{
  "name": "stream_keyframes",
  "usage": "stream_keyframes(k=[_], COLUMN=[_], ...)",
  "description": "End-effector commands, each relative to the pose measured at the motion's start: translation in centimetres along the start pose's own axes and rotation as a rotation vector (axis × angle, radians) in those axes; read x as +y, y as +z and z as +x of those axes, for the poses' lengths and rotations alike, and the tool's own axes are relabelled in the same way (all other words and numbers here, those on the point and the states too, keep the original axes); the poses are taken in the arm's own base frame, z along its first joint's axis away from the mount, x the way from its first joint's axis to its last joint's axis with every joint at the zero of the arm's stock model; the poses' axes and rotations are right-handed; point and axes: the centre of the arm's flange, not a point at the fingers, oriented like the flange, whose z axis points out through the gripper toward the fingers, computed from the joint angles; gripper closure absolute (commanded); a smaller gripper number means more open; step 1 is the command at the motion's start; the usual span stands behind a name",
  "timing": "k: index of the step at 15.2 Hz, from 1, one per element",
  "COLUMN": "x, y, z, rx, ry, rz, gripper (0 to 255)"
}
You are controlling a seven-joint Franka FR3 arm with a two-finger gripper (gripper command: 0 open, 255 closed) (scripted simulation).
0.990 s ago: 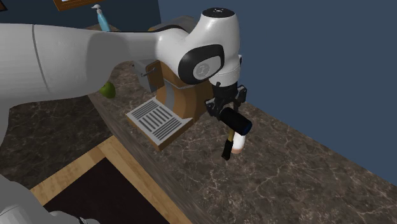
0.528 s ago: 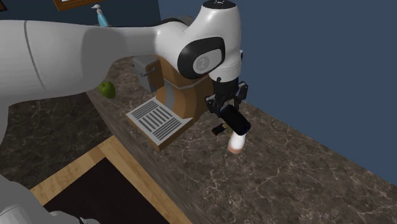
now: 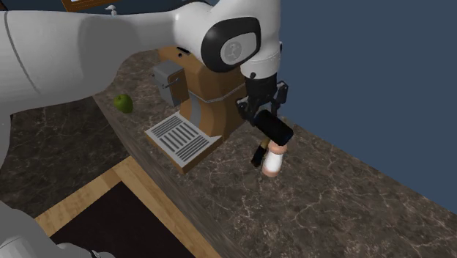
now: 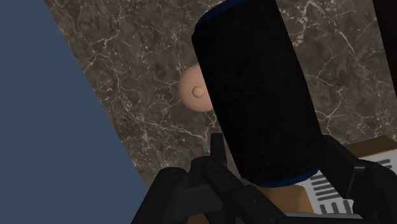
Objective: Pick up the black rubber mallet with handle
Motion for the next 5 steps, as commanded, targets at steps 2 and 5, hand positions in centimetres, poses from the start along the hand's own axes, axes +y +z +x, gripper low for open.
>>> stream_keyframes(k=[2,5], x=[0.4,0.5], y=[-1.6,-2.2], z=[-0.2,-0.2], rx=[0.0,0.0], ry=[0.0,0.0], rz=[0.0,0.0], gripper=[255,255])
